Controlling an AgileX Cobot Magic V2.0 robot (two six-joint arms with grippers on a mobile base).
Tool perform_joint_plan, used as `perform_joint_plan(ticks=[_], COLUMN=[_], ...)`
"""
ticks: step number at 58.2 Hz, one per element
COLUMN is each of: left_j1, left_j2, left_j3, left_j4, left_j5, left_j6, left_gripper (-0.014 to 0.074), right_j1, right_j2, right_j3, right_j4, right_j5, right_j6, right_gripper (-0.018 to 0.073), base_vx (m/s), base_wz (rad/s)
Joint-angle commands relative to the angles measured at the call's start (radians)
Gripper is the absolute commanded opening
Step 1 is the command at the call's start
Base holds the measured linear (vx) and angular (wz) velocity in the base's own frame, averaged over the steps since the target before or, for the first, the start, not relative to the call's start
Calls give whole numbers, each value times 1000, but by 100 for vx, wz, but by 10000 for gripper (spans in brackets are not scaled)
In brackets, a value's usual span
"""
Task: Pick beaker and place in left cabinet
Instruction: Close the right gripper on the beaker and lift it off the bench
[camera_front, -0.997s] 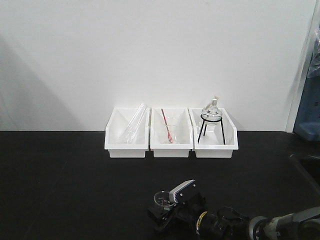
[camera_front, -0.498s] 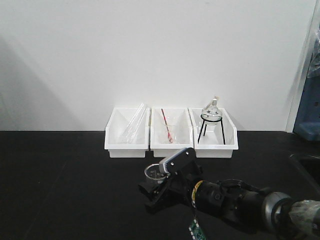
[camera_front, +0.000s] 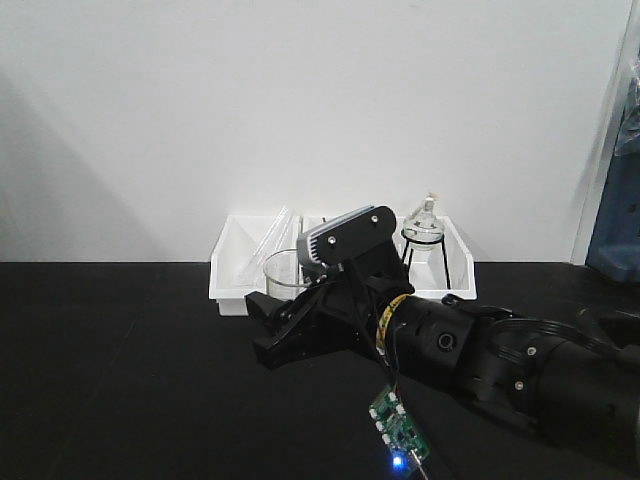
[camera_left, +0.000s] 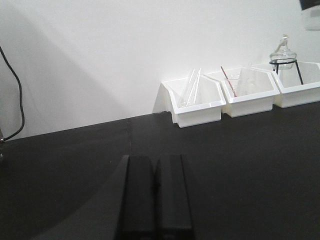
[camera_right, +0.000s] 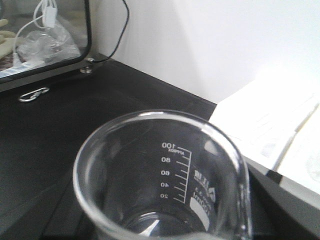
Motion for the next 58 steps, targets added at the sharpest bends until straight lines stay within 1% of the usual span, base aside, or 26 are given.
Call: perform_joint_plan(ticks=[1,58], left_j1=[-1,-1], left_j2=[-19,-19], left_j3=[16,16], left_j4=[-3,-3], left_j5=[-75,-75], left_j6=[-3,-3], left_gripper=[1,1], right_j1=[1,1], right_j2=[-69,-60], right_j3=[-28,-26], right_j4=[15,15], right_j5=[-8,-11], right_j6=[8,8], right_gripper=[-9,-9], base_vx=[0,0], base_wz=[0,0])
